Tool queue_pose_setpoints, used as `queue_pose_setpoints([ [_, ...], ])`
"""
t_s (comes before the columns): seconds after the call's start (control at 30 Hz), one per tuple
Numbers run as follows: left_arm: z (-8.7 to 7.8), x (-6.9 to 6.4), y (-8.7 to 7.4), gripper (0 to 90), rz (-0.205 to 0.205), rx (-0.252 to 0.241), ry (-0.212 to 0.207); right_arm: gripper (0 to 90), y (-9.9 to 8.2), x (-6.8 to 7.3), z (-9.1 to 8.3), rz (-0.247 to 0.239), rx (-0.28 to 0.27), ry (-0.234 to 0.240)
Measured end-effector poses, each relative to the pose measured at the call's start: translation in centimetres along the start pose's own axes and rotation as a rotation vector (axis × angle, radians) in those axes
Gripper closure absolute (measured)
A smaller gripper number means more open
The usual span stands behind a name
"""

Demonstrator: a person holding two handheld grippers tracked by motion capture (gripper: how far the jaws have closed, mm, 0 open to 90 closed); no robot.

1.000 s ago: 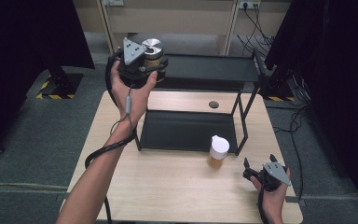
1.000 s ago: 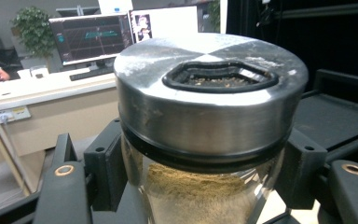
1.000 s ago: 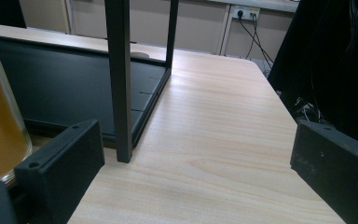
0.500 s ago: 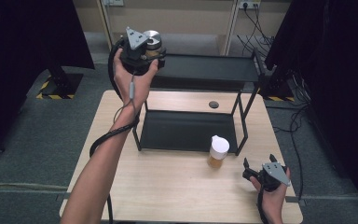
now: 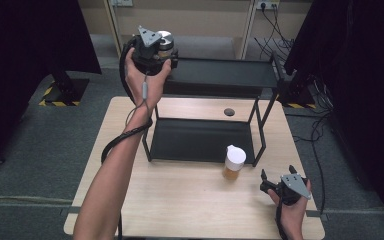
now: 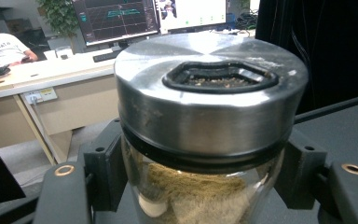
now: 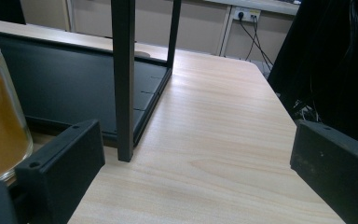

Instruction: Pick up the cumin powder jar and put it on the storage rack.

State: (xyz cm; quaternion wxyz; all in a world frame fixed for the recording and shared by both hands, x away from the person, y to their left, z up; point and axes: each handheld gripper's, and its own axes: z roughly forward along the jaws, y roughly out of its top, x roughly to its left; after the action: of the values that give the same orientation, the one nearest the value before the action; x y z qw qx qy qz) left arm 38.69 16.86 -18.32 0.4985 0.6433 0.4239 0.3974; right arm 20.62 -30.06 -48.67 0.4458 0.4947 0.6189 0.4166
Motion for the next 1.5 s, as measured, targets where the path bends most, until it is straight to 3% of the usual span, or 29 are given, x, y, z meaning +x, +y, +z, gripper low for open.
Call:
queue_pose_setpoints([
  [0.27, 1.1, 0.0, 0.2, 30.5, 0.004, 0.041, 0.015, 3.0, 0.0, 0.1, 0.0, -0.007, 0.002, 0.001],
  [0.47, 1.3, 0.1, 0.1, 30.4, -0.011, 0.042, 0.013, 3.0, 0.1, 0.1, 0.0, -0.012, 0.005, 0.002],
  [0.8, 1.7, 1.5, -0.8, 30.4, -0.102, 0.017, -0.025, 3.0, 0.1, 0.2, 0.1, -0.027, 0.006, 0.002],
  [1.5, 1.8, 1.3, -0.9, 30.2, -0.099, 0.010, -0.024, 3.0, 0.1, 0.4, 0.1, -0.035, 0.006, 0.004],
])
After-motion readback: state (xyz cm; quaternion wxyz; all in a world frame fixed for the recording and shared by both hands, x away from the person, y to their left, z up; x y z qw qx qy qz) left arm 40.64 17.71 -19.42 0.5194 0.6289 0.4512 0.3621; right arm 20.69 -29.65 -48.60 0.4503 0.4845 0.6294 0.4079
